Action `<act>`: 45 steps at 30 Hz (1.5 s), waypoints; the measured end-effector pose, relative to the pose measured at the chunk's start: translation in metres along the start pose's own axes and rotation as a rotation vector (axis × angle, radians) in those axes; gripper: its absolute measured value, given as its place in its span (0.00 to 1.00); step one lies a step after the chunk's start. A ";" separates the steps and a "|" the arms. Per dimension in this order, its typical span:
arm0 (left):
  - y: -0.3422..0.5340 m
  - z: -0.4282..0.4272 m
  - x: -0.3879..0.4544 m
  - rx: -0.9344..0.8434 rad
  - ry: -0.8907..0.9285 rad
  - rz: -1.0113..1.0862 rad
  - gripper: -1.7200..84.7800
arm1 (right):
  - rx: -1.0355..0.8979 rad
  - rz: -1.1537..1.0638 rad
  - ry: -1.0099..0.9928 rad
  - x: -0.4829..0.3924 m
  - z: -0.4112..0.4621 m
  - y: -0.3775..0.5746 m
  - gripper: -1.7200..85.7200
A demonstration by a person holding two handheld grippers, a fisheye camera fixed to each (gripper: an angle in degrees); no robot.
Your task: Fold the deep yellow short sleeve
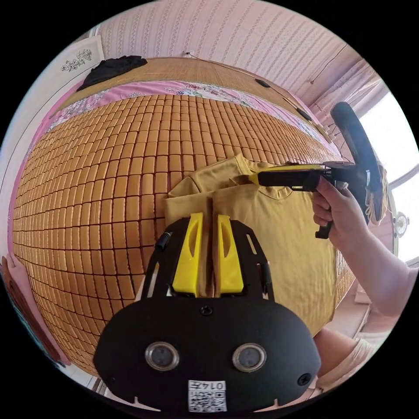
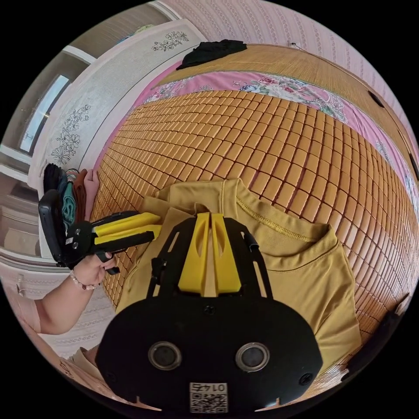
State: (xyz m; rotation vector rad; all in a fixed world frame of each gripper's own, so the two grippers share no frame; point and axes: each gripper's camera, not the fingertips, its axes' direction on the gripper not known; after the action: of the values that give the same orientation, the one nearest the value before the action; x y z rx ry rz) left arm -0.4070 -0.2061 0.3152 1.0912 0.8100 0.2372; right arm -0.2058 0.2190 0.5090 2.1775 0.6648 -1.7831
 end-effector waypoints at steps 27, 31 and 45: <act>0.053 -0.046 0.053 -0.145 0.386 0.305 0.08 | 0.034 0.167 -0.070 0.070 0.058 0.033 0.03; 0.079 -0.058 0.067 -0.173 0.369 0.337 0.09 | 0.041 0.196 -0.074 0.080 0.063 0.037 0.02; 0.084 -0.041 0.089 -0.179 0.092 0.168 0.07 | 0.052 0.144 -0.102 0.083 0.116 -0.006 0.04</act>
State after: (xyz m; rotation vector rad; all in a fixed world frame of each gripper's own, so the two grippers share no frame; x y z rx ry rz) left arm -0.3552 -0.0900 0.3366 0.9851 0.7641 0.4954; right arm -0.2965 0.1858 0.4034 2.0921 0.4314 -1.8401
